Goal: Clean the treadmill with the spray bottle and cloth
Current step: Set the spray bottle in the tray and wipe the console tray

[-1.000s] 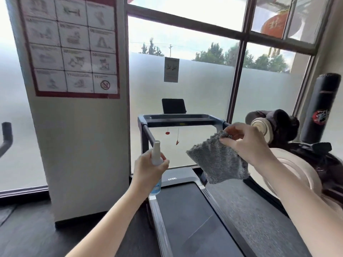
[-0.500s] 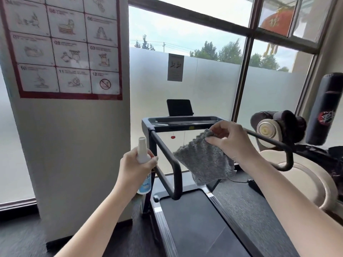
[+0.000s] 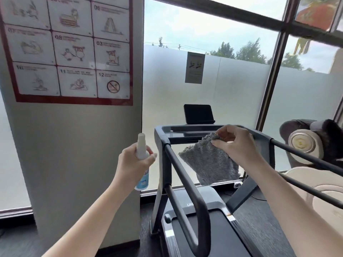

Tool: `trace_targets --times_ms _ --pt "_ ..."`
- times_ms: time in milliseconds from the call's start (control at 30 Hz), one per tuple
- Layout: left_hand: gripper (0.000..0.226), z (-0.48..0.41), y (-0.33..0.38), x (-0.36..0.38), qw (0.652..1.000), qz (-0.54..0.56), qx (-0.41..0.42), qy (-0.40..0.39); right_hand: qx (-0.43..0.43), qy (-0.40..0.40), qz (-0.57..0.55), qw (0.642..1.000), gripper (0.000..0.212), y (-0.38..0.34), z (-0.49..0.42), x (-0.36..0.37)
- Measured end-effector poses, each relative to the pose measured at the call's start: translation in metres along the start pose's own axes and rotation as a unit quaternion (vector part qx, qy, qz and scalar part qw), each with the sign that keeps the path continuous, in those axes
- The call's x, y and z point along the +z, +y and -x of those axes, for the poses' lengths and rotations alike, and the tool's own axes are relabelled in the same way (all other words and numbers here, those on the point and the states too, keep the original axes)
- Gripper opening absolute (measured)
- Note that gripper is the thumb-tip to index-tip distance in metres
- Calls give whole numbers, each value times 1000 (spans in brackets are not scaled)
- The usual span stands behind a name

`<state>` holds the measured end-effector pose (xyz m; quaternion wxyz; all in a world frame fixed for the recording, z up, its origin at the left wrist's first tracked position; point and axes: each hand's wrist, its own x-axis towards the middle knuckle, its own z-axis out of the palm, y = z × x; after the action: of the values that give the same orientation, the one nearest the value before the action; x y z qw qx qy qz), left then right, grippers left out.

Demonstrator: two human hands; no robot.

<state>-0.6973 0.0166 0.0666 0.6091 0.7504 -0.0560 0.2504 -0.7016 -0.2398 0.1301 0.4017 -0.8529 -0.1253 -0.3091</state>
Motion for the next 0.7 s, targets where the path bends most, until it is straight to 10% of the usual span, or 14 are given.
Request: trace_targets --times_ms 700 --pt "21 -353 -149 71 990 71 25 -117 81 84 124 985 11 116 -239 183"
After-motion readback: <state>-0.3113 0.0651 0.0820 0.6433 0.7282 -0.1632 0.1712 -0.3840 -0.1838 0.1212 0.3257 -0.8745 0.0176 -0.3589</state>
